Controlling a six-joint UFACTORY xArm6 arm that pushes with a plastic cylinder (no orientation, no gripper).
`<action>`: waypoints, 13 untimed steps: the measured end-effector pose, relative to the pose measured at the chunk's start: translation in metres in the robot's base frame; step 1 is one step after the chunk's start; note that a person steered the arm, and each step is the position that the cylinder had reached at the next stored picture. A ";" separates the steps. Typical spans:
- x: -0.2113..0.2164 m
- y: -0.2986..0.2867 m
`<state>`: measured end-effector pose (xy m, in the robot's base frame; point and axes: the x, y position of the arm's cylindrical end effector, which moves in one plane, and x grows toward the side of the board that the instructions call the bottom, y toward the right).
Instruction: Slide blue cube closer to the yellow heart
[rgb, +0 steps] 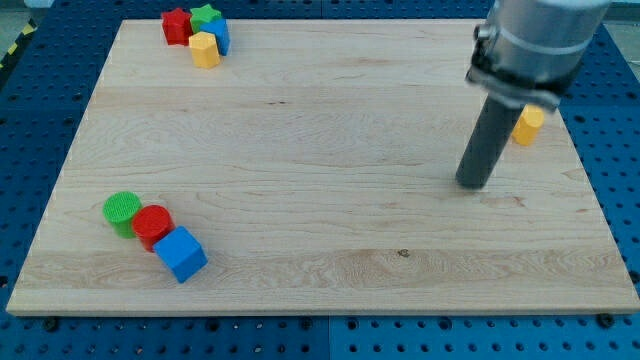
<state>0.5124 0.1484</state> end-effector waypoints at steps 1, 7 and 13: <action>0.079 -0.043; 0.106 -0.240; 0.053 -0.249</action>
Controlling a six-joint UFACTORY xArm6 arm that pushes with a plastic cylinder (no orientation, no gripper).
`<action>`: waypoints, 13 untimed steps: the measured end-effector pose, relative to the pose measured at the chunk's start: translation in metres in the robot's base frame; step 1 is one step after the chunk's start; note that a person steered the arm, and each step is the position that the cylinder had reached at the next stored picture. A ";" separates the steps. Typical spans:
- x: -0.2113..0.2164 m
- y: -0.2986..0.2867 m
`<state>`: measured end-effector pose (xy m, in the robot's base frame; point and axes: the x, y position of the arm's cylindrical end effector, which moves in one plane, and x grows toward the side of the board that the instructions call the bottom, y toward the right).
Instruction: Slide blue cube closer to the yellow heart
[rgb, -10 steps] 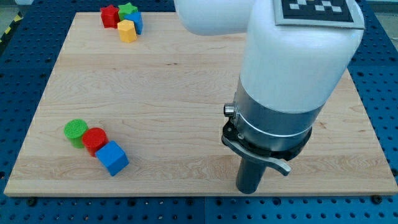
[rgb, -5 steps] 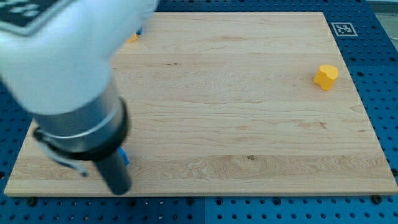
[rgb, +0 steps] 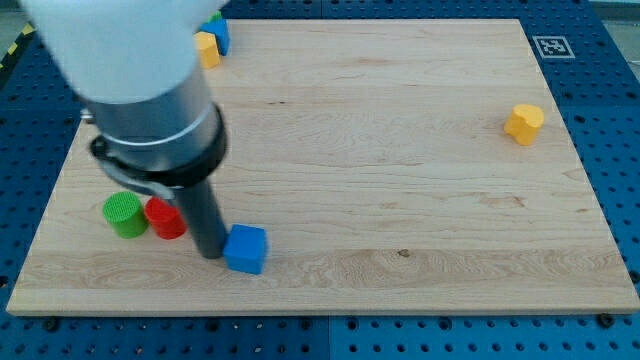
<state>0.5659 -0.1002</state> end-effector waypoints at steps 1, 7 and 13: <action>0.016 0.010; -0.061 0.181; -0.093 0.361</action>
